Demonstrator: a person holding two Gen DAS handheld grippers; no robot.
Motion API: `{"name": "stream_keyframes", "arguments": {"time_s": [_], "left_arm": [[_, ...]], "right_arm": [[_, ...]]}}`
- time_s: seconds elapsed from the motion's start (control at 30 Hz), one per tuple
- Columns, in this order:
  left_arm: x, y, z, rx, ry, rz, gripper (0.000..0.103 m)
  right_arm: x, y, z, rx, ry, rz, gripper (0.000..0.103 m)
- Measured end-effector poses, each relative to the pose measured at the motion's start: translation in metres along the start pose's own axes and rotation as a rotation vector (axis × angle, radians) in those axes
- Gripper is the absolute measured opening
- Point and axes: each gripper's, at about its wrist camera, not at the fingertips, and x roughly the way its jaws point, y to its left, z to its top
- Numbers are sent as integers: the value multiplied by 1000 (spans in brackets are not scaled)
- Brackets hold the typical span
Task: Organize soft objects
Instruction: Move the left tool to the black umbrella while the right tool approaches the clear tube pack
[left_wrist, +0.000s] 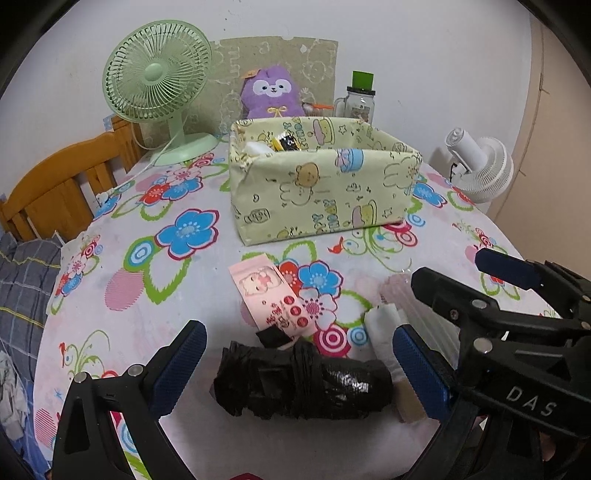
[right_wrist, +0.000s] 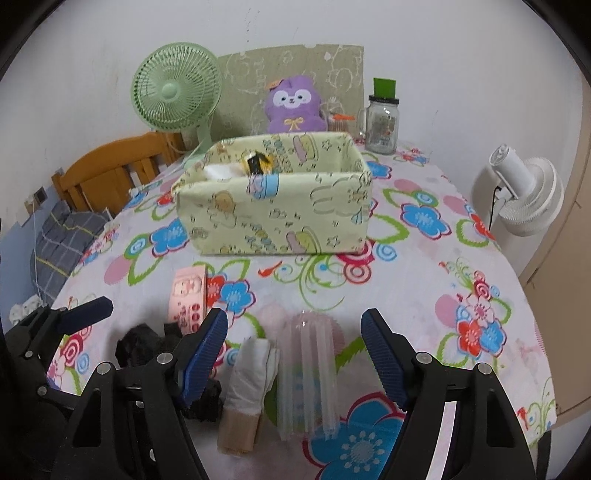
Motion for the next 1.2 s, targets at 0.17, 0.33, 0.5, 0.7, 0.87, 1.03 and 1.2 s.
{"name": "stream_keyframes", "arguments": {"time_s": [0.17,0.33,0.5,0.7,0.87,1.03,1.2], "left_arm": [[4,0,-8,-2,11,-10,102],[9,-2,-15,12,24,-16,102],[14,-4,-20,29,36,-13,102],[20,-6,-24,68,36,5,103],[21,-6,-25,77,30,14,103],[17,-6,-23,86,24,27,103],[16,-5,-26,64,35,44,103]], "right_arm": [[3,1,-9,-5,16,1,77],[5,-1,-16,2,30,-6,77],[10,-3,-23,14,50,-15,76],[20,-5,-29,25,85,-18,70],[23,-7,-28,34,95,-22,70],[23,-8,-27,36,99,-29,67],[27,-10,-29,40,128,-23,61]]}}
